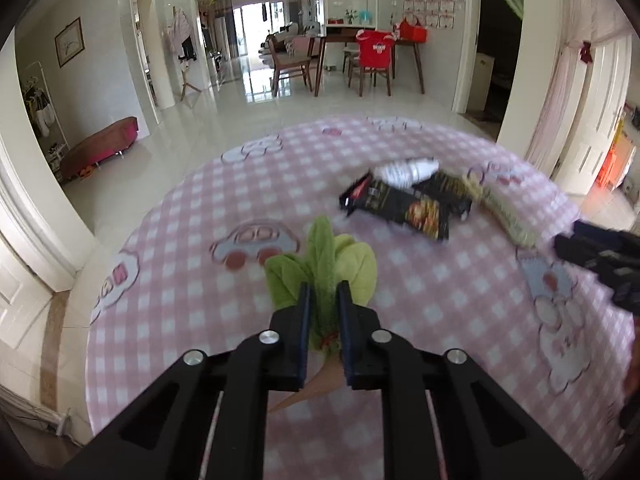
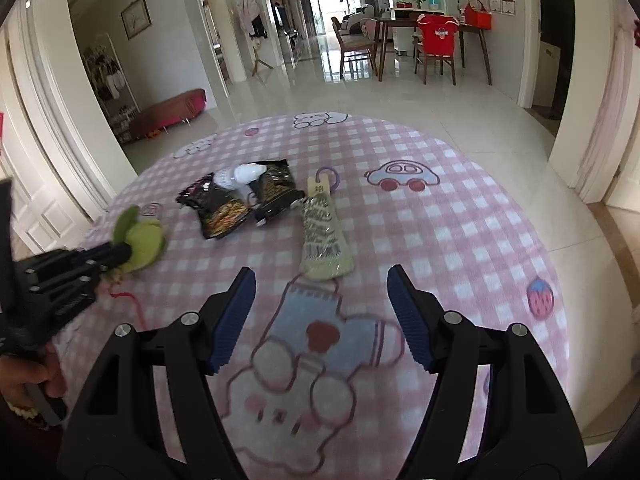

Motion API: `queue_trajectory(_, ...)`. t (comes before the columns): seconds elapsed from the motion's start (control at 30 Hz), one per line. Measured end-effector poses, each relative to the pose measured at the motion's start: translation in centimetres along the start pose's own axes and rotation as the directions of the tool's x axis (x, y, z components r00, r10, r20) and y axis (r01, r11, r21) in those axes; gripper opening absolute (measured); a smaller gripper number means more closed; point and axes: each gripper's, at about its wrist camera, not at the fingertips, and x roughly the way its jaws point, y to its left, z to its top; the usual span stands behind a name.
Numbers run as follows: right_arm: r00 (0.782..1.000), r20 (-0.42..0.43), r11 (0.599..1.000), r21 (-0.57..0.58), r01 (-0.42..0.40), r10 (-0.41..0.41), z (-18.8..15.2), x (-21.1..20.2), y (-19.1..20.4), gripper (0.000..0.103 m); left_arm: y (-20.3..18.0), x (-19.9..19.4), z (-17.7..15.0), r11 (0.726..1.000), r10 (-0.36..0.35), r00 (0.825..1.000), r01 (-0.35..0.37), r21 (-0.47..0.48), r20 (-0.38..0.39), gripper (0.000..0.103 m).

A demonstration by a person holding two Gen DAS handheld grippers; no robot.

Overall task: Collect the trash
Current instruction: 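Grasp the green leaf plush with the left tool while the right tool grasps the beige patterned wrapper, then carry both items over the bucket and open the left tool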

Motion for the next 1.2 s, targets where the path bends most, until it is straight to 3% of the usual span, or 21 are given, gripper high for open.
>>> queue_trajectory(0.13, 0.997, -0.032, 0.993, -0.099, 0.069, -0.072, 1.6, 2.6, 1.0, 0.067, -0.6, -0.6, 1.5, 1.000, -0.029, 0.999, 0.029, -0.006, 0.041, 0.012)
queue_trajectory(0.4, 0.993, -0.098, 0.986, -0.157, 0.050, -0.066, 2.4, 5.9, 1.2, 0.024, -3.2, -1.6, 3.0, 0.997, -0.069, 0.994, 0.068, 0.020, 0.080, 0.012)
queue_trajectory(0.47, 0.996, -0.080, 0.990, -0.139, 0.031, -0.043, 2.4, 5.0, 0.7, 0.007, -3.6, -1.8, 3.1, 0.997, -0.079, 0.993, 0.077, 0.024, 0.083, 0.012)
queue_trajectory(0.73, 0.999, -0.043, 0.997, -0.071, -0.027, 0.024, 0.7, 0.2, -1.3, 0.006, -7.3, -4.2, 2.9, 0.989, -0.144, 0.984, 0.139, 0.055, 0.102, 0.012)
queue_trajectory(0.93, 0.998, 0.029, 0.998, -0.007, -0.057, 0.058, -1.3, -5.5, -3.5, 0.006, -10.9, -7.1, 2.4, 0.978, -0.194, 0.974, 0.183, 0.100, 0.121, 0.012)
queue_trajectory(1.2, 0.988, 0.141, 0.993, 0.095, -0.070, 0.056, -5.1, -14.0, -8.9, 0.006, -19.3, -10.4, 1.6, 0.946, -0.280, 0.952, 0.251, 0.205, 0.123, 0.012)
